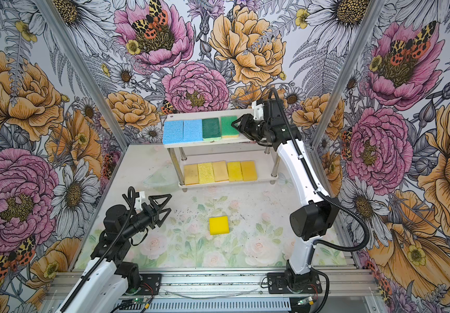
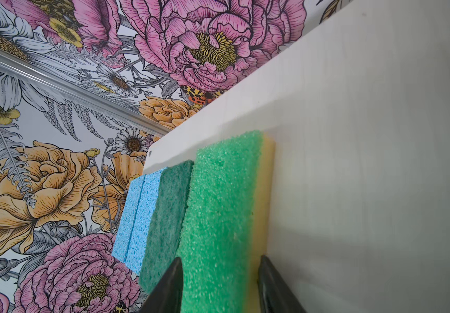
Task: Arrange cleaning sponges on a shelf
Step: Move the cleaning sponge to the shelf.
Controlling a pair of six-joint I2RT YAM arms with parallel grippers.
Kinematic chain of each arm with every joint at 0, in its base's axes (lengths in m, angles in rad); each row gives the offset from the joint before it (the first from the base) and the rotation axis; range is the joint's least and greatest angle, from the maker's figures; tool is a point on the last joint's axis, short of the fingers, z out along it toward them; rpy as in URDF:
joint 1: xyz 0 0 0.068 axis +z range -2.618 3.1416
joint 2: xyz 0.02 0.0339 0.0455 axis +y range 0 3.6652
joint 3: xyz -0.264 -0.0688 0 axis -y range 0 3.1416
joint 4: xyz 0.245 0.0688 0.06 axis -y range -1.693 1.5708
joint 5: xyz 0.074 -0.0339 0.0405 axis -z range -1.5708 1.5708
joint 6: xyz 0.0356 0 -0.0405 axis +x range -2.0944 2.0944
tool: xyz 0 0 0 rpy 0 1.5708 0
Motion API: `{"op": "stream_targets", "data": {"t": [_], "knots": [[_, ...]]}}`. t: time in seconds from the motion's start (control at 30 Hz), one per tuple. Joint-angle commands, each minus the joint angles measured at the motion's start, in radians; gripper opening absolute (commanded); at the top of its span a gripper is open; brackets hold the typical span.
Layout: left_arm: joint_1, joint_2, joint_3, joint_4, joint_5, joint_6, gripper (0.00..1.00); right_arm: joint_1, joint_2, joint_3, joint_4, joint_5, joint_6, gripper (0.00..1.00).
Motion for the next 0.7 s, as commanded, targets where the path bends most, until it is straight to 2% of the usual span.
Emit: {"op": "stream_targets", "data": {"t": [0.0, 0.23, 0.47, 0.57, 0.67], "knots": [[0.012, -0.003, -0.017, 0.011, 0.026, 0.015, 0.99, 0.011, 0.030, 0.042, 0.011, -0.036, -0.006, 0.47], [0.017, -0.008, -0.016, 0.002, 0.029, 0.021, 0.99, 0.008, 0.008, 0.022, 0.010, -0.006, -0.012, 0.47], [0.004, 0.031, 0.016, -0.012, 0.036, 0.063, 0.99, -0.019, -0.087, -0.028, 0.011, 0.052, -0.061, 0.48], [-0.025, 0.080, 0.040, -0.029, 0.036, 0.100, 0.99, -0.042, -0.147, -0.070, 0.011, 0.053, -0.082, 0.48], [-0.109, 0.123, 0.086, -0.110, -0.031, 0.178, 0.99, -0.058, -0.237, -0.149, 0.011, 0.049, -0.095, 0.48]]}}
